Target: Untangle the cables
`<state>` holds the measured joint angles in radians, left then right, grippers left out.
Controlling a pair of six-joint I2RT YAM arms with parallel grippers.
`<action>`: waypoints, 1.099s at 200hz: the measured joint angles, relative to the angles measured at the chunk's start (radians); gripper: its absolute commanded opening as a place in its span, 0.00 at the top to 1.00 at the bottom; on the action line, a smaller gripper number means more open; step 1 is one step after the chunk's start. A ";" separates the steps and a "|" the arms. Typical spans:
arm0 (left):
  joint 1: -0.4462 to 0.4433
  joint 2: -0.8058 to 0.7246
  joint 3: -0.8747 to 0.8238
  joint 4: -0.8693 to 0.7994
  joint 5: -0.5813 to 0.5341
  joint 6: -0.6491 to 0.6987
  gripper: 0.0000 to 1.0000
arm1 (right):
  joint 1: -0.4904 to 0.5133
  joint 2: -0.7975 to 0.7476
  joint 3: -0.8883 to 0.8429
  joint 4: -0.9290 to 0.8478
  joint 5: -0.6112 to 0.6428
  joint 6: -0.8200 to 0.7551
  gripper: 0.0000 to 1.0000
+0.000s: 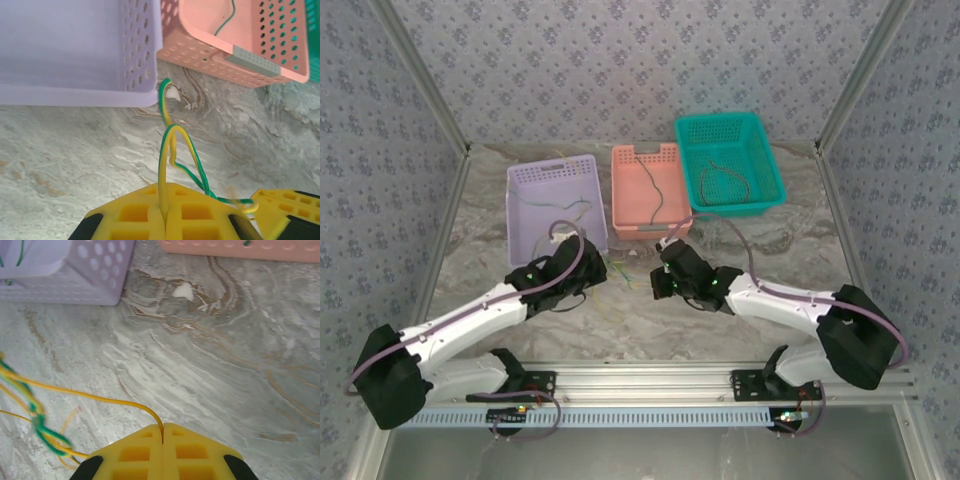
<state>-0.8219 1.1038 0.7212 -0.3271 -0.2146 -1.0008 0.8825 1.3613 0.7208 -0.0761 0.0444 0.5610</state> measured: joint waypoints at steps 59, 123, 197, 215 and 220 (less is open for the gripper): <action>-0.005 -0.011 -0.125 0.011 0.008 -0.005 1.00 | 0.083 0.044 0.051 -0.051 0.006 0.017 1.00; -0.005 -0.079 -0.069 0.006 -0.027 0.085 1.00 | -0.046 -0.175 -0.010 -0.135 0.153 0.112 1.00; 0.007 -0.204 0.098 -0.249 -0.254 0.100 1.00 | -0.563 -0.489 -0.010 -0.416 0.150 0.142 1.00; 0.025 -0.257 0.115 -0.317 -0.288 0.107 1.00 | -0.655 -0.488 -0.004 -0.442 0.115 0.130 1.00; 0.031 -0.270 0.119 -0.334 -0.297 0.112 1.00 | -0.671 -0.486 -0.003 -0.447 0.108 0.129 1.00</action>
<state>-0.7906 0.8333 0.8406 -0.6609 -0.5114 -0.8890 0.2119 0.8749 0.7174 -0.5236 0.1524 0.6895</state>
